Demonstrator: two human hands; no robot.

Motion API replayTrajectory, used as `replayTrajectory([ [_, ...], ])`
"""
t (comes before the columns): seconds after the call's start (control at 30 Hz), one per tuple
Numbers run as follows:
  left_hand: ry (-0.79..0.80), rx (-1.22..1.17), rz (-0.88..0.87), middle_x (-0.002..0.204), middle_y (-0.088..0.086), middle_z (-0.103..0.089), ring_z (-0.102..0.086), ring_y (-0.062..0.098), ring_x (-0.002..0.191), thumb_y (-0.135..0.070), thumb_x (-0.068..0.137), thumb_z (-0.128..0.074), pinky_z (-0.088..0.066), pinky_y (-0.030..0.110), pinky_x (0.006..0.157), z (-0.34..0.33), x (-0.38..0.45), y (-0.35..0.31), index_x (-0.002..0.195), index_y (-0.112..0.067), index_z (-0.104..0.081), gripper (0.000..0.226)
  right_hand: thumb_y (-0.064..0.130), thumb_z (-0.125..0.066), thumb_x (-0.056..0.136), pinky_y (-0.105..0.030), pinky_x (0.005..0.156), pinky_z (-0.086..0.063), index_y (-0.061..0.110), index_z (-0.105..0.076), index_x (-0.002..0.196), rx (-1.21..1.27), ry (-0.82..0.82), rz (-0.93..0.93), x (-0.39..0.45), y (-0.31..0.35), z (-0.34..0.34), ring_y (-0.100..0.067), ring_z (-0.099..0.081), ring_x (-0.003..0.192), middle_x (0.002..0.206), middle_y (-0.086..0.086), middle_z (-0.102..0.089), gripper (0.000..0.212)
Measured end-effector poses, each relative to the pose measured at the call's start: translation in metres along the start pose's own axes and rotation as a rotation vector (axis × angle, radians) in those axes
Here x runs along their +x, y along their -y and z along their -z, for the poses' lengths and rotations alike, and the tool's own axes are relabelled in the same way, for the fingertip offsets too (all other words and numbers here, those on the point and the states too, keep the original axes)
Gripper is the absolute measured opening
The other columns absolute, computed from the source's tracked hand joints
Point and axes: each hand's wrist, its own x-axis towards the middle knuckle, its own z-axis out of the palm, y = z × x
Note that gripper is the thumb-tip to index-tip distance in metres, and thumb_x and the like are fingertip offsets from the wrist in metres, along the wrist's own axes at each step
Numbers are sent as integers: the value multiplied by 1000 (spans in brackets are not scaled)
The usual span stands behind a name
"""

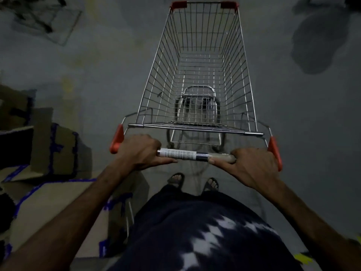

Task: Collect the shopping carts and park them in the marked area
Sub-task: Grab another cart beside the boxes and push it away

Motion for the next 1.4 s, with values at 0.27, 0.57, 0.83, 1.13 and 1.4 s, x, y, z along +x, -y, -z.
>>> replayTrajectory([
  [0.27, -43, 71, -303, 59, -9, -53, -51, 9, 53, -109, 69, -15, -53, 31, 62, 33, 83, -11, 65, -27, -48, 89, 107, -16, 73, -37, 75, -53, 23, -61, 62, 63, -27, -361, -33, -17, -12, -11, -65, 62, 60, 8, -63, 96],
  [0.57, -49, 169, -571, 58, -6, -55, -54, 12, 55, -107, 74, -28, -52, 34, 65, 73, 177, -65, 63, -26, -52, 86, 104, -20, 75, -36, 76, -54, 23, -62, 60, 63, -94, -677, -57, -38, -15, -11, -66, 61, 59, 6, -63, 93],
  [0.83, -69, 227, -715, 63, -4, -57, -56, 17, 60, -102, 79, -30, -45, 34, 63, 104, 262, -182, 65, -24, -55, 83, 92, -39, 85, -53, 89, -54, 36, -73, 93, 134, -162, -801, -74, -138, -2, -13, -65, 61, 61, 3, -65, 66],
  [1.13, -28, 315, -752, 77, -2, -67, -66, 24, 81, -99, 81, -36, -45, 47, 97, 165, 379, -314, 72, -21, -64, 84, 105, -15, 76, -41, 86, -56, 31, -69, 71, 128, -176, -939, -48, -294, -11, -7, -63, 55, 55, 9, -59, 91],
  [1.4, -47, 400, -825, 87, -1, -71, -71, 26, 94, -101, 79, -35, -41, 51, 104, 211, 479, -414, 76, -23, -66, 85, 107, -13, 72, -27, 60, -52, 26, -74, 73, 232, -215, -1029, -20, -402, 4, -9, -56, 46, 50, 6, -57, 102],
])
